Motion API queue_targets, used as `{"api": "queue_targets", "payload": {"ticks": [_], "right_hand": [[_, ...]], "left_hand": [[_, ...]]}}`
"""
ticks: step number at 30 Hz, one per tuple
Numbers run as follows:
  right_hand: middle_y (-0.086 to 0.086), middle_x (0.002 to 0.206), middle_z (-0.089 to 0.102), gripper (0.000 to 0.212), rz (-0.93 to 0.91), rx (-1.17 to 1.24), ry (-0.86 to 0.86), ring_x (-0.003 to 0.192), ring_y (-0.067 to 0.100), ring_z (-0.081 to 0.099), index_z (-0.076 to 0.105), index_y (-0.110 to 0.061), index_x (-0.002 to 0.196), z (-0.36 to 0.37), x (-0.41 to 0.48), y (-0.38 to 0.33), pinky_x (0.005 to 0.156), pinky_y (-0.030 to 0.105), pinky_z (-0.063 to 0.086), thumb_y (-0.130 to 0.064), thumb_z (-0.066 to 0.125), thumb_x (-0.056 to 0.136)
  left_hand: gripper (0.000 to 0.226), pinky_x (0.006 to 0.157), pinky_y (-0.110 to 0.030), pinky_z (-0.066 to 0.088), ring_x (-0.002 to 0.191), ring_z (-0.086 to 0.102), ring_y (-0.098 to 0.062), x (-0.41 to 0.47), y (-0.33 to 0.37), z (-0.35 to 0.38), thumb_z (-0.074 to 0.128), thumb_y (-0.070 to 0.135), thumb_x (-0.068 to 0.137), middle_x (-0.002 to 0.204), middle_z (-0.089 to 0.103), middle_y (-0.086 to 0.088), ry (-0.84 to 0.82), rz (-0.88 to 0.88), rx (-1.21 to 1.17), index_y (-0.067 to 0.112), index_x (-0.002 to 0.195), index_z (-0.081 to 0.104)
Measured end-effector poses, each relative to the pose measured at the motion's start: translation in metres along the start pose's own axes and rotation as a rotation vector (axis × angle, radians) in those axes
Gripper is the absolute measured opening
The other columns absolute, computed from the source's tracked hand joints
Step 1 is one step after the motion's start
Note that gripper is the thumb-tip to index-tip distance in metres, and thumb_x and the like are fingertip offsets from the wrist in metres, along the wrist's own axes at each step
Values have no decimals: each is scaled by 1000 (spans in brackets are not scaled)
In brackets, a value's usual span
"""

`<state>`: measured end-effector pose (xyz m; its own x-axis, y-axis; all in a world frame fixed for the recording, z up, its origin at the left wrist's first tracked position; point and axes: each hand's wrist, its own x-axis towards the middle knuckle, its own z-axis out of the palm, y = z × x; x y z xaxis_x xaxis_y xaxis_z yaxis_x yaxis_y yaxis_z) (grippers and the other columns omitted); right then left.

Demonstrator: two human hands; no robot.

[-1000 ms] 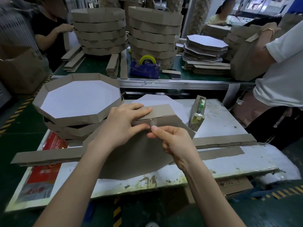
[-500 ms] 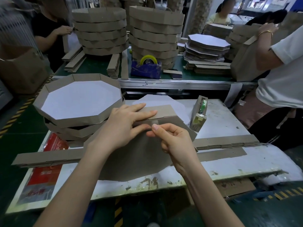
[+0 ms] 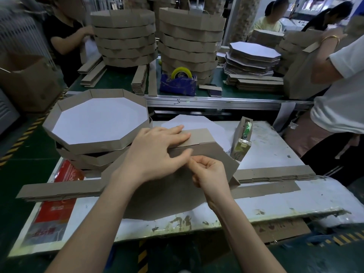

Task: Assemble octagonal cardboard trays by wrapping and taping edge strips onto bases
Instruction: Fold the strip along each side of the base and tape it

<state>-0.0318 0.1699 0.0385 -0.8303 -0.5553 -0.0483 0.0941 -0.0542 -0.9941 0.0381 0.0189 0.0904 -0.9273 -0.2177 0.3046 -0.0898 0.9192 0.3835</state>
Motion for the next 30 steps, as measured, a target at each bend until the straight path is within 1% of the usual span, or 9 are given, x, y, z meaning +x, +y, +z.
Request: {"api": "queue_targets", "payload": {"ticks": [4,6,12,18,22,24,26,28,30], "right_hand": [[-4,66,73,17,0,-15,-21,43,2,37,80,-15,77,0,1,-2,44,12,33,-21,71,90],[-5,61,70,18,5,-39,-38,43,3,38,81,-16,77,-3,4,-4,44,13,35,-22,71,90],[5,49,64,40,46,-232,76,48,5,57,69,-18,48,-16,-8,24,54,12,41,-34,77,84],[-5,48,58,42,-491,-314,301,47,1,51,62,-25,54,-31,4,-8,56,10,38,-26,65,96],[-13,74,58,22,-718,-585,441,78,8,51,65,-22,83,-21,19,-38,70,16,36,-43,60,90],[-9,98,60,35,-686,-715,345,101,12,48,66,-24,110,-14,26,-48,85,13,33,-50,65,86],[-6,118,57,55,-553,-892,196,117,14,40,58,-28,129,-9,32,-51,99,22,32,-57,67,83],[-6,126,57,53,-424,-975,67,124,16,40,56,-29,133,-8,36,-51,107,38,36,-52,67,86],[-4,125,62,42,-375,-909,-30,122,18,49,61,-24,130,-12,40,-52,105,40,40,-40,66,91]], "left_hand": [[47,91,-34,38,117,54,-18,10,10,5,49,65,89,135,58,15,74,-3,94,45,131,56],[44,81,-36,43,106,58,-21,8,10,5,55,61,88,121,66,12,116,14,74,40,125,63],[48,78,-36,43,105,58,-19,12,5,6,53,61,88,121,64,12,99,26,128,39,130,59],[65,85,-35,41,114,50,-17,12,-2,8,59,61,84,136,55,13,31,42,185,38,143,43],[81,92,-34,42,124,45,-14,13,-2,9,65,63,77,141,50,11,2,-7,131,33,147,37],[81,93,-34,43,122,48,-14,13,-2,9,68,63,74,139,51,10,2,-16,119,31,143,41],[79,89,-35,46,118,53,-15,13,-2,10,72,61,71,135,54,9,21,-35,75,30,138,44],[76,81,-34,48,110,57,-16,12,-1,10,73,61,69,128,59,9,41,-46,43,30,132,44],[75,78,-34,48,106,58,-17,11,-1,10,74,62,68,124,60,9,37,-48,40,31,129,42]]}}
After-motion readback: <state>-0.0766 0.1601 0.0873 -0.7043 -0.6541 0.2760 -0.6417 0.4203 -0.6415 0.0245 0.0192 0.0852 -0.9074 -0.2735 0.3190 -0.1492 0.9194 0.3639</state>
